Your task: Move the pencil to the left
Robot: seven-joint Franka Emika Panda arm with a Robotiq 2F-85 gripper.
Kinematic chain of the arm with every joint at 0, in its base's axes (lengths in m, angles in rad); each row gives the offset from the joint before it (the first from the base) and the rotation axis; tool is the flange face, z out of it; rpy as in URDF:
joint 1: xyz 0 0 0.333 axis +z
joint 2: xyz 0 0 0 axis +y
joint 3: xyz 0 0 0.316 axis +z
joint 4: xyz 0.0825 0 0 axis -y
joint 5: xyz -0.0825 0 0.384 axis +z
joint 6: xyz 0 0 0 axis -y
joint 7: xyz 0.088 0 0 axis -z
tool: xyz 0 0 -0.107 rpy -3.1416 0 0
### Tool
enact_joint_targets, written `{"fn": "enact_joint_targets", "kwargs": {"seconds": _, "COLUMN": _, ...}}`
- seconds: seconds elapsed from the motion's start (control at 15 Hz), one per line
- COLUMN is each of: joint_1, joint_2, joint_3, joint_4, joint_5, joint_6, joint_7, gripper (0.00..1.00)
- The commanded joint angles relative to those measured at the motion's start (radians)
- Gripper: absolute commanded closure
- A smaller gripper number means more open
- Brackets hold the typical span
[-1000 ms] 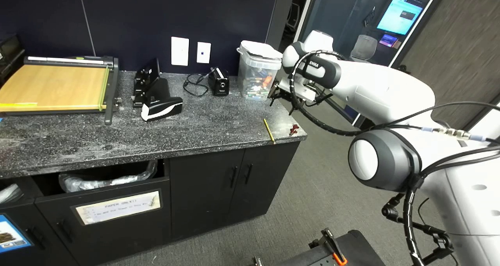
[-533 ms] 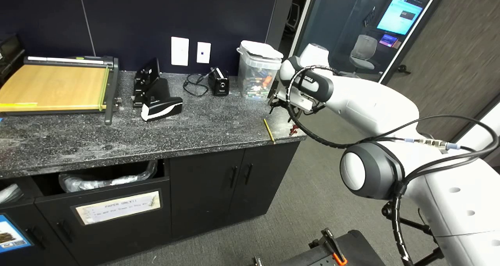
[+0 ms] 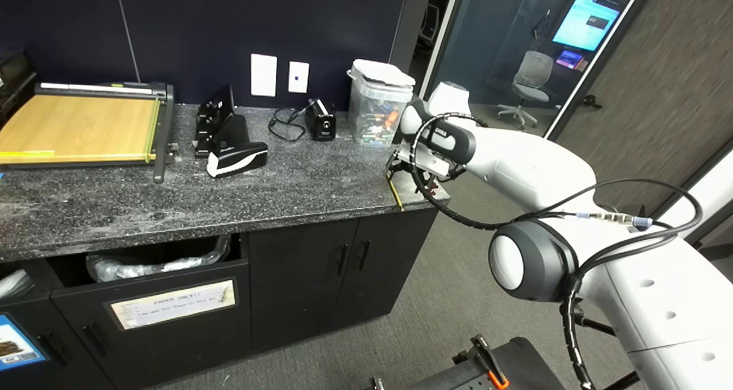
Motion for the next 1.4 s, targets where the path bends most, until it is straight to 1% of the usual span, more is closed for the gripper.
{"fn": "enact_joint_targets", "kwargs": {"seconds": 0.0, "joint_1": 0.006, "joint_2": 0.042, "joint_3": 0.002, "joint_4": 0.056, "joint_5": -0.004, "joint_6": 0.001, "joint_7": 0.003, "gripper": 0.00}}
{"fn": "enact_joint_targets", "kwargs": {"seconds": 0.33, "joint_1": 0.004, "joint_2": 0.051, "joint_3": 0.016, "joint_4": 0.054, "joint_5": 0.006, "joint_6": -0.016, "joint_7": -0.004, "gripper": 0.00}}
{"fn": "enact_joint_targets", "kwargs": {"seconds": 0.4, "joint_1": 0.002, "joint_2": 0.053, "joint_3": 0.020, "joint_4": 0.053, "joint_5": 0.008, "joint_6": -0.018, "joint_7": -0.006, "gripper": 0.25}}
{"fn": "enact_joint_targets", "kwargs": {"seconds": 0.47, "joint_1": 0.002, "joint_2": 0.055, "joint_3": 0.021, "joint_4": 0.054, "joint_5": 0.007, "joint_6": -0.018, "joint_7": -0.008, "gripper": 0.26}}
{"fn": "enact_joint_targets", "kwargs": {"seconds": 0.67, "joint_1": 0.001, "joint_2": 0.056, "joint_3": 0.023, "joint_4": 0.055, "joint_5": 0.007, "joint_6": -0.014, "joint_7": -0.005, "gripper": 0.51}}
{"fn": "enact_joint_targets", "kwargs": {"seconds": 1.0, "joint_1": -0.002, "joint_2": 0.055, "joint_3": 0.025, "joint_4": 0.055, "joint_5": 0.010, "joint_6": -0.015, "joint_7": -0.002, "gripper": 0.86}}
{"fn": "enact_joint_targets", "kwargs": {"seconds": 1.07, "joint_1": -0.001, "joint_2": 0.054, "joint_3": 0.024, "joint_4": 0.055, "joint_5": 0.010, "joint_6": -0.016, "joint_7": 0.002, "gripper": 0.95}}
{"fn": "enact_joint_targets", "kwargs": {"seconds": 1.13, "joint_1": -0.001, "joint_2": 0.054, "joint_3": 0.025, "joint_4": 0.054, "joint_5": 0.012, "joint_6": -0.015, "joint_7": 0.005, "gripper": 0.99}}
{"fn": "enact_joint_targets", "kwargs": {"seconds": 1.2, "joint_1": -0.001, "joint_2": 0.053, "joint_3": 0.024, "joint_4": 0.054, "joint_5": 0.012, "joint_6": -0.018, "joint_7": 0.008, "gripper": 1.00}}
{"fn": "enact_joint_targets", "kwargs": {"seconds": 1.33, "joint_1": -0.001, "joint_2": 0.047, "joint_3": 0.028, "joint_4": 0.052, "joint_5": 0.019, "joint_6": -0.028, "joint_7": 0.008, "gripper": 0.98}}
